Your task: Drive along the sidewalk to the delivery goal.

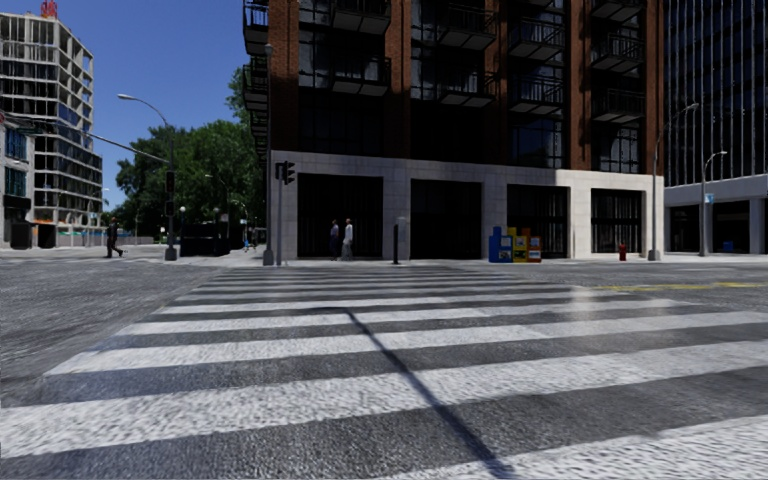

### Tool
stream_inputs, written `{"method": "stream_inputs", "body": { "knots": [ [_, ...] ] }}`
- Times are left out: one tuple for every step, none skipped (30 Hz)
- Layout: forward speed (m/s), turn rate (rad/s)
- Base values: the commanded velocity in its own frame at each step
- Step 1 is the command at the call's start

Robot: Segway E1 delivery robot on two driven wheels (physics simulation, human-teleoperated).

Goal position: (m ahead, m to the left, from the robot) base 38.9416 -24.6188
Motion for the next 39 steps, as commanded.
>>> {"method": "stream_inputs", "body": {
  "knots": [
    [1.26, -0.01],
    [1.26, -0.01],
    [1.26, 0.00],
    [1.26, 0.00],
    [1.26, 0.00],
    [1.26, 0.00],
    [1.26, 0.00],
    [1.26, 0.00],
    [1.26, 0.00],
    [1.26, 0.00],
    [1.26, 0.00],
    [1.26, 0.00],
    [1.26, 0.00],
    [1.26, 0.00],
    [1.26, -0.07],
    [1.26, -0.17],
    [1.26, -0.17],
    [1.26, -0.22],
    [1.26, -0.24],
    [1.26, -0.25],
    [1.26, -0.25],
    [1.26, -0.25],
    [1.26, -0.25],
    [1.26, -0.25],
    [1.26, -0.25],
    [1.26, -0.25],
    [1.26, -0.25],
    [1.27, -0.25],
    [1.32, -0.25],
    [1.32, -0.25],
    [1.36, -0.25],
    [1.38, -0.25],
    [1.38, -0.25],
    [1.38, -0.25],
    [1.39, -0.25],
    [1.40, -0.25],
    [1.40, -0.25],
    [1.40, -0.25],
    [1.41, -0.25]
  ]
}}
